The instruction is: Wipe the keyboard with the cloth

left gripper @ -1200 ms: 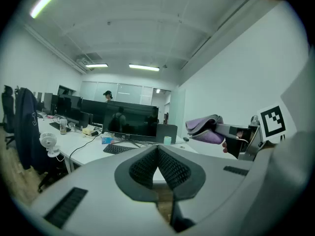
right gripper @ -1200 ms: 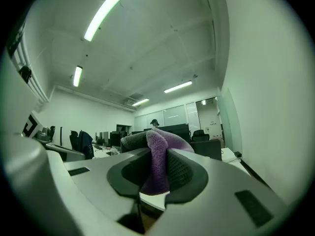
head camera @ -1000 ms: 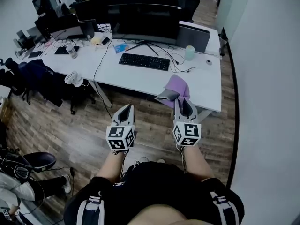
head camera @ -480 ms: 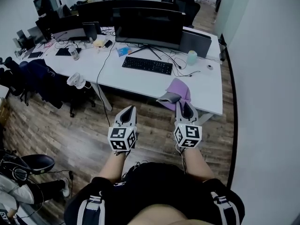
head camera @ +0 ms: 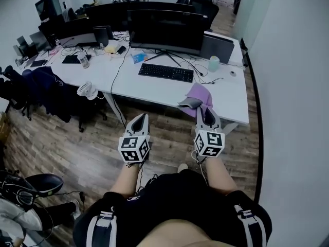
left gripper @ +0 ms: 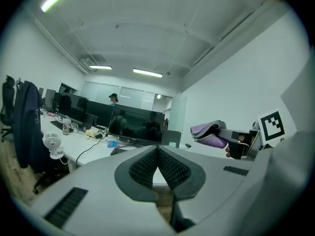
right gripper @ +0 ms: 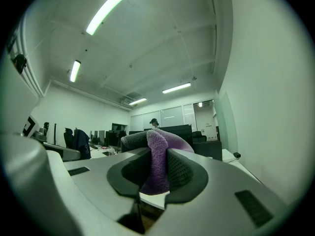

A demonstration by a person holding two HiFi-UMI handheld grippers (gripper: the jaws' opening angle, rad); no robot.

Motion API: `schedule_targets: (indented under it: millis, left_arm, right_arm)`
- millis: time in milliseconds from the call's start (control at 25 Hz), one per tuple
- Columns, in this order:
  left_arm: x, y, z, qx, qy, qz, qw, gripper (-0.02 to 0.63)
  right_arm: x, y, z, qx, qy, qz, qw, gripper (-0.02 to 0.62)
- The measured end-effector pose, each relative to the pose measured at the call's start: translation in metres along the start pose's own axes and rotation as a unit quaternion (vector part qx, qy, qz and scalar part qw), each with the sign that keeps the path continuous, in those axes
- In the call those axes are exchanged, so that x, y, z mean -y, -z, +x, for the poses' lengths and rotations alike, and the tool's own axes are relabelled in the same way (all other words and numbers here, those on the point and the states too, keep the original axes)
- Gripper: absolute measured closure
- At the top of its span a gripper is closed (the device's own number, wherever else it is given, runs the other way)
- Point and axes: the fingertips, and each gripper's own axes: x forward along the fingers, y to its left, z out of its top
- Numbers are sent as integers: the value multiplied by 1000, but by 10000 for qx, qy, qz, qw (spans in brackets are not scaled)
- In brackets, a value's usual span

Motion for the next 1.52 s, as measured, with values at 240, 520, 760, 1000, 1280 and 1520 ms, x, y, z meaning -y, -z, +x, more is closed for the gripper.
schedule_targets:
  millis: [240, 520, 760, 1000, 1280, 1520]
  left_arm:
    - [-13, 3, 13, 29, 8, -39, 10000, 592]
    - [-33, 3, 58, -69, -36, 40, 10000, 593]
    - [-55, 1, 125, -98, -47, 112, 9999, 592]
    - [-71, -12, 212, -176, -109, 196, 9996, 592]
    - [-79, -45, 320, -219, -139, 297, 9992, 592]
    - [-83, -49, 410, -384, -113, 375, 9985, 592]
  right_arm:
    - [-1, 10, 17, -50, 13, -53, 10000, 499]
    - [17, 21, 65, -68, 85, 45, 9999, 499]
    - [35, 34, 133, -48, 17, 23, 10000, 499]
    - [76, 41, 216, -123, 4, 78, 9999, 499]
    - [126, 33, 317, -221, -73, 118, 9997, 499]
    - [173, 45, 388, -361, -51, 179, 9992, 499]
